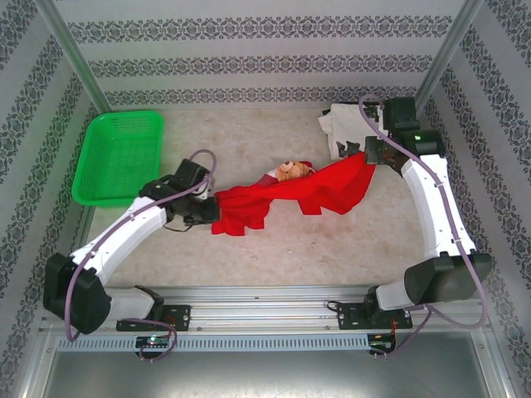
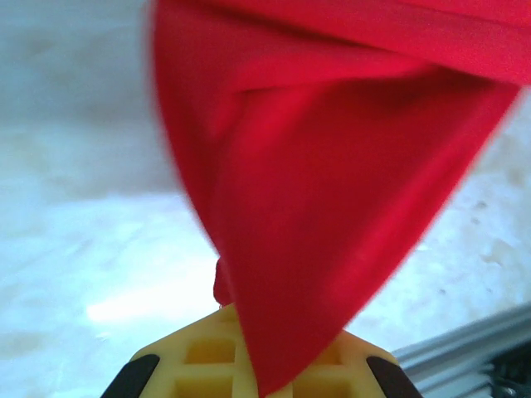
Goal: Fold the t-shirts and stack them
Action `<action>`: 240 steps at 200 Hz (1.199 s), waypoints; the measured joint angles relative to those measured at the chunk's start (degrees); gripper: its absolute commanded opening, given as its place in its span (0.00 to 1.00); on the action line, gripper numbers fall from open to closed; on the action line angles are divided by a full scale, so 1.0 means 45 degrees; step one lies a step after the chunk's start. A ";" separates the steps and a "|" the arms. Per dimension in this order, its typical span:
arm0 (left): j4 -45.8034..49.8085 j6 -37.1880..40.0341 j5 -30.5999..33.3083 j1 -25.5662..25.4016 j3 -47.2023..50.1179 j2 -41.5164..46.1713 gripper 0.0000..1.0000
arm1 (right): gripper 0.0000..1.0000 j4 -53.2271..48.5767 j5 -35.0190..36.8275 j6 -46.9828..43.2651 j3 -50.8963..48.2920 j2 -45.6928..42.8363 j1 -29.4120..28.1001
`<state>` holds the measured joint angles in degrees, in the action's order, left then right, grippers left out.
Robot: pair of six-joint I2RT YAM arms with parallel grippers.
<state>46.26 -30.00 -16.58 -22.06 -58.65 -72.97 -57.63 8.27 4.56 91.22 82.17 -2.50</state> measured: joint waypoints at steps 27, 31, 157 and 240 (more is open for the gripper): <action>0.0685 0.0155 0.0826 0.0889 -0.0083 0.0622 0.00 | 0.00 -0.0010 0.0126 0.0039 0.0000 -0.0068 0.0418; 0.0733 0.0185 0.0908 0.0908 -0.0121 0.0670 0.00 | 0.00 -0.0005 0.0185 0.0044 0.0000 -0.0078 0.0476; -0.0136 0.2336 0.4498 0.1180 -0.1802 0.2841 0.01 | 0.00 0.0797 -0.1248 0.0962 -0.1132 -0.2079 0.2118; -0.0933 0.0049 0.2987 0.1001 0.3366 0.4682 0.00 | 0.00 0.0986 -0.3638 0.2011 -0.5833 -0.3279 0.2433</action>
<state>42.06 -29.78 -3.14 -17.56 -43.51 -51.90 -53.19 -8.10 13.61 64.97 67.42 8.45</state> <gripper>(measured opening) 0.055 0.066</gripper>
